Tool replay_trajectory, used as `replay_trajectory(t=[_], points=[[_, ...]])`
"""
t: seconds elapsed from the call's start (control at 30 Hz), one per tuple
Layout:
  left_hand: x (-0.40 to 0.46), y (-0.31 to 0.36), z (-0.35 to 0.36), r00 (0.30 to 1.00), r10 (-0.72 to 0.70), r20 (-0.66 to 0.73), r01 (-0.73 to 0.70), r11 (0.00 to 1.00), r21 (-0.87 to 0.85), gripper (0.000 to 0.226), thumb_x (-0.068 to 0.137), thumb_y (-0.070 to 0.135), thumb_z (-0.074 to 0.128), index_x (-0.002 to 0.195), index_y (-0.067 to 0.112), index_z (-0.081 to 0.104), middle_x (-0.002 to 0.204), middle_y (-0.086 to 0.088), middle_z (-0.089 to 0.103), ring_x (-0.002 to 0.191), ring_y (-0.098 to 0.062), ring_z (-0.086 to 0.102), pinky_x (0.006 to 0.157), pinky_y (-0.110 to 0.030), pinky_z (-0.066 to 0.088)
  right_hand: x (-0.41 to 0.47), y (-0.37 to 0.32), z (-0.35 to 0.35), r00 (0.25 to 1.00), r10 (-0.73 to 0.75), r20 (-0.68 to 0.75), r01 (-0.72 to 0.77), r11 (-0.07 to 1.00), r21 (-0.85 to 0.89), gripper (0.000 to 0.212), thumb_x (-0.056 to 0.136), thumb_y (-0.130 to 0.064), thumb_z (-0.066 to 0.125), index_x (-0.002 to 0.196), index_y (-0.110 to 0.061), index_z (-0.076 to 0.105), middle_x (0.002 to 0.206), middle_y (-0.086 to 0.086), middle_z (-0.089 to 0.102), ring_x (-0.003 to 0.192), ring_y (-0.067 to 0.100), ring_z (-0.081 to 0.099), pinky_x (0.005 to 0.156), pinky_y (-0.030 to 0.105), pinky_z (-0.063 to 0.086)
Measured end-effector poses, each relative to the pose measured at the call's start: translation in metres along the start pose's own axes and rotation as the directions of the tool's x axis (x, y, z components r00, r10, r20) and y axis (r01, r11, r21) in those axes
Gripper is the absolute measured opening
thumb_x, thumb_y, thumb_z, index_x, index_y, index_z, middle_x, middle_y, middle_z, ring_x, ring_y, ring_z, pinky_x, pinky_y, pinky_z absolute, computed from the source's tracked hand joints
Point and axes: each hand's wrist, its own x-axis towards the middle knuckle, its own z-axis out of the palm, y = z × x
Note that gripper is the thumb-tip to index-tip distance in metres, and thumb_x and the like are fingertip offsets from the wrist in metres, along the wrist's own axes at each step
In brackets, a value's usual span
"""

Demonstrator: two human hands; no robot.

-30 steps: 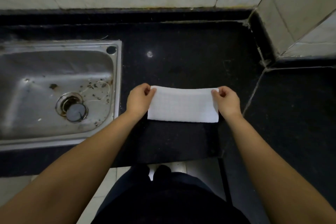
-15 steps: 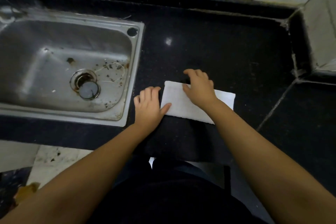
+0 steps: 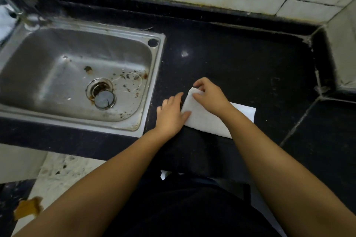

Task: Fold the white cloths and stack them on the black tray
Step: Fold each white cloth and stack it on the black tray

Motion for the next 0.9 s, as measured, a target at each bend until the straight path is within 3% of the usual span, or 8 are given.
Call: replay_trajectory(t=[0.07,0.13,0.3,0.43,0.53,0.67,0.8,0.9], points=[[0.015,0.013,-0.016,0.997,0.06,0.042,-0.056,0.995,-0.087,0.02,0.089,0.028,0.055,0.105,0.017,0.057,0.101,-0.001,0.052,0.106,-0.024,0.052,0.088,-0.036,0.039,-0.006,-0.002,-0.022,0.993,-0.065,-0.096,0.072,0.995,0.07,0.027,0.092,-0.014,0.055,0.118,-0.017,0.057,0.104,-0.007,0.055,0.096,0.006,0.051,0.08,0.017,0.04],[0.032,0.033,-0.039,0.99,0.143,-0.012,-0.144,0.98,-0.138,0.008,0.087,0.022,0.058,0.085,0.014,0.059,0.086,0.0,0.049,0.088,-0.022,0.054,0.072,-0.028,0.033,-0.012,-0.008,-0.051,0.969,-0.131,-0.21,0.158,0.981,0.115,0.018,0.091,-0.013,0.055,0.107,-0.013,0.064,0.094,-0.006,0.06,0.087,0.004,0.053,0.069,0.009,0.041],[0.055,0.101,-0.109,0.912,0.33,-0.244,-0.382,0.9,-0.208,0.01,0.087,0.018,0.059,0.09,0.011,0.064,0.081,0.004,0.056,0.077,-0.01,0.051,0.059,-0.021,0.033,-0.033,-0.031,-0.119,0.879,-0.143,-0.455,0.315,0.89,0.328,0.013,0.09,-0.011,0.056,0.087,-0.023,0.054,0.083,-0.007,0.056,0.077,0.003,0.052,0.067,0.013,0.041],[0.035,0.118,-0.139,0.83,0.45,-0.329,-0.542,0.79,-0.288,0.004,0.088,0.018,0.056,0.087,0.015,0.058,0.074,0.014,0.051,0.068,0.002,0.046,0.058,-0.01,0.036,-0.061,-0.038,-0.13,0.843,-0.176,-0.507,0.4,0.837,0.374,0.014,0.089,-0.008,0.054,0.087,-0.021,0.05,0.079,-0.009,0.055,0.073,0.0,0.052,0.066,0.014,0.043],[0.018,0.088,-0.122,0.844,0.471,-0.257,-0.535,0.772,-0.342,0.005,0.085,0.014,0.06,0.089,0.013,0.063,0.077,0.014,0.057,0.07,0.003,0.051,0.065,-0.014,0.04,-0.073,-0.017,-0.104,0.877,-0.177,-0.446,0.369,0.843,0.392,0.019,0.088,-0.005,0.056,0.101,-0.018,0.051,0.09,-0.007,0.06,0.082,0.005,0.058,0.073,0.016,0.048],[-0.013,0.024,-0.068,0.931,0.359,0.062,-0.313,0.877,-0.365,0.013,0.086,0.008,0.063,0.091,0.018,0.069,0.087,0.003,0.068,0.084,-0.009,0.062,0.08,-0.027,0.048,-0.088,0.03,-0.042,0.968,-0.127,-0.215,0.191,0.932,0.307,0.029,0.084,0.003,0.056,0.1,-0.021,0.062,0.101,0.005,0.066,0.089,0.012,0.061,0.08,0.02,0.047],[-0.048,-0.02,-0.035,0.886,0.253,0.388,-0.13,0.94,-0.317,0.018,0.089,0.011,0.061,0.094,0.027,0.068,0.092,0.017,0.067,0.091,0.003,0.063,0.086,-0.016,0.047,-0.119,0.07,0.009,0.999,-0.041,0.014,0.037,0.975,0.219,0.028,0.082,0.004,0.057,0.084,-0.024,0.063,0.096,0.004,0.067,0.091,0.018,0.061,0.083,0.026,0.045],[-0.056,-0.03,-0.034,0.855,0.215,0.472,-0.05,0.94,-0.338,0.015,0.09,0.015,0.06,0.096,0.026,0.068,0.096,0.014,0.069,0.093,0.003,0.064,0.084,-0.013,0.049,-0.134,0.075,0.015,0.985,0.035,0.17,-0.077,0.966,0.246,0.025,0.088,-0.004,0.056,0.085,-0.027,0.064,0.096,0.006,0.067,0.086,0.02,0.062,0.076,0.027,0.047]])
